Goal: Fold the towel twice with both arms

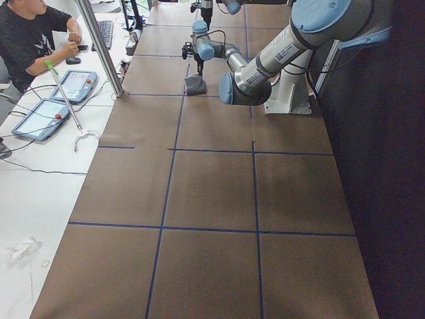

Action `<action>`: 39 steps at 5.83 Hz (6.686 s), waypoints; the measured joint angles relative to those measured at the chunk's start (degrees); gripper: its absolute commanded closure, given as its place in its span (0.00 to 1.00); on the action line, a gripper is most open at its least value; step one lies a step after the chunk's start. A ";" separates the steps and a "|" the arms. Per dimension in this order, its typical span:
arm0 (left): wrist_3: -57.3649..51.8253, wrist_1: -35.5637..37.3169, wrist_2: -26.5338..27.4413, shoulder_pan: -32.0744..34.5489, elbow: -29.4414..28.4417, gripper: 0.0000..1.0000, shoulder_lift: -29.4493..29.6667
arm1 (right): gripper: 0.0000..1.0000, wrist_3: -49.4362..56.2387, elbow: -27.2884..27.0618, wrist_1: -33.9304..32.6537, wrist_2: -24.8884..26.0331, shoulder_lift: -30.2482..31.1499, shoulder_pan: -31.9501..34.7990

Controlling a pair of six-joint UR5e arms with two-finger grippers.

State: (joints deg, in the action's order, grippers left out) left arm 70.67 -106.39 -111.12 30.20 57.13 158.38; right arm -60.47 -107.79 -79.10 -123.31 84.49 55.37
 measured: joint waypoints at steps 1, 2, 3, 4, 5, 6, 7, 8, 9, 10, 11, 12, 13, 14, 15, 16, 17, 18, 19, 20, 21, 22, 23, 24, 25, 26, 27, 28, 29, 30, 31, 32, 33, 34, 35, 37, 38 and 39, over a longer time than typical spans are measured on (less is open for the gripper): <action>-0.21 -0.24 0.11 -0.07 0.00 0.01 -0.21 | 0.00 -0.03 0.04 0.00 0.00 0.13 0.00; -0.23 -0.66 0.23 -0.18 0.07 0.00 -0.16 | 0.00 -0.07 0.03 0.00 0.02 0.09 0.04; -0.13 -1.02 0.27 -0.23 0.55 0.00 0.00 | 0.00 -0.08 -0.02 0.00 0.06 -0.13 0.13; 0.07 -1.06 0.26 -0.16 2.12 0.00 0.06 | 0.00 -0.09 -0.04 0.00 0.11 -0.33 0.28; 0.04 -0.48 0.14 0.39 5.27 0.00 -0.39 | 0.00 -0.09 -0.04 0.00 0.23 -0.69 0.41; -0.40 0.88 -0.06 1.77 10.36 0.00 -2.66 | 0.00 -0.09 0.07 -0.25 0.45 -1.56 0.66; -4.09 5.89 -1.56 4.39 18.57 0.00 -7.32 | 0.00 0.11 0.16 -0.68 0.66 -2.38 1.46; -12.60 15.00 -3.63 8.27 29.16 0.00 -13.57 | 0.00 1.70 0.12 -0.92 0.72 -2.66 2.86; -22.45 22.54 -5.29 13.21 38.13 0.00 -20.23 | 0.00 6.08 0.01 -1.46 0.58 -2.67 4.75; -31.49 25.56 -7.80 18.53 42.73 0.00 -25.98 | 0.00 13.25 -0.17 -3.08 0.26 -2.43 7.11; -40.18 26.46 -11.57 24.20 44.92 0.00 -31.49 | 0.00 22.91 -0.95 -7.13 0.02 -2.09 10.09; -48.65 26.69 -15.50 30.12 45.95 0.00 -37.26 | 0.00 33.61 -2.82 -13.86 -0.06 -1.80 13.80; -57.64 26.74 -18.85 36.10 45.99 0.00 -43.06 | 0.00 43.49 -5.00 -20.95 -0.08 -1.47 18.03; -65.60 26.70 -21.47 41.82 44.73 0.00 -48.11 | 0.00 51.41 -6.12 -25.96 -0.11 -0.81 21.86; -71.66 26.62 -23.66 47.28 41.64 0.00 -51.79 | 0.00 56.53 -6.30 -28.25 -0.21 0.77 24.41; -77.12 26.42 -25.20 52.24 36.38 0.00 -53.68 | 0.00 59.23 -5.92 -28.60 -1.89 3.00 26.02; -83.05 26.00 -25.63 56.47 30.70 0.00 -54.89 | 0.00 61.93 -5.04 -28.48 -4.49 5.05 27.77; -88.43 25.62 -25.57 59.58 26.62 0.00 -56.14 | 0.00 64.97 -4.04 -28.42 -5.73 6.94 29.54; -92.21 24.29 -25.50 61.74 24.32 0.00 -58.54 | 0.00 67.82 -3.21 -28.40 -6.08 8.73 31.22; -93.80 21.64 -25.48 62.84 23.45 0.00 -61.98 | 0.00 69.73 -2.86 -28.39 -6.14 9.80 32.59; -93.44 18.94 -25.38 63.19 23.41 0.00 -64.28 | 0.00 70.45 -2.88 -28.36 -6.15 10.23 33.35; -88.94 17.16 -23.85 63.16 24.37 0.00 -63.87 | 0.00 70.50 -3.05 -28.32 -6.15 10.22 33.65; -82.30 16.59 -20.90 62.33 25.80 0.00 -61.66 | 0.00 70.35 -3.12 -28.31 -6.15 9.99 33.71; -78.22 17.24 -18.57 60.44 26.49 0.00 -59.27 | 0.00 70.26 -3.16 -28.31 -6.15 9.73 33.74; -76.26 18.20 -17.19 58.78 26.52 0.00 -57.63 | 0.00 70.23 -3.19 -28.30 -6.15 9.61 33.75; -75.67 19.03 -16.74 57.77 26.05 0.00 -57.15 | 0.00 70.20 -3.17 -28.30 -6.13 9.57 33.75; -76.23 19.42 -16.84 57.03 24.75 0.00 -57.55 | 0.00 70.13 -3.04 -28.32 -6.11 9.67 33.73; -77.50 19.27 -17.03 56.68 23.39 0.00 -58.29 | 0.00 70.05 -2.98 -28.37 -6.22 10.01 33.72; -78.23 19.22 -17.18 56.59 23.01 0.00 -59.00 | 0.00 69.96 -3.07 -28.41 -6.49 10.71 33.73; -78.55 19.03 -18.65 56.56 23.07 0.00 -59.75 | 0.00 69.55 -3.05 -28.43 -6.71 11.98 33.74; -78.93 18.88 -20.86 56.55 23.27 0.00 -60.31 | 0.00 68.69 -2.73 -28.40 -6.73 13.22 33.73; -79.29 18.86 -22.01 56.55 23.46 0.00 -60.61 | 0.00 68.02 -0.68 -27.17 -6.70 13.78 33.69; -79.45 18.85 -22.33 56.55 23.51 0.00 -60.70 | 0.00 67.13 4.75 -21.58 -6.71 13.84 33.67; -79.54 18.85 -22.38 56.52 23.55 0.00 -60.70 | 0.00 63.95 10.17 -13.94 -6.75 13.70 33.59; -79.58 18.85 -22.39 56.49 23.55 0.00 -60.61 | 0.00 59.37 12.51 -9.56 -6.69 13.41 33.14; -79.55 18.85 -22.32 56.46 23.55 0.00 -60.43 | 0.00 56.07 13.01 -7.87 -6.31 12.12 32.06; -79.55 18.85 -22.31 56.46 23.55 0.00 -60.39 | 0.00 55.97 12.72 -7.77 -6.17 11.79 31.80; -79.57 18.85 -22.30 56.46 23.55 0.00 -60.39 | 0.00 55.95 12.38 -7.75 -6.04 11.64 31.66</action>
State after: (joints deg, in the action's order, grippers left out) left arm -8.90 -87.54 -133.42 86.66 80.68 97.99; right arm -4.52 -95.41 -86.85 -129.35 96.13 87.03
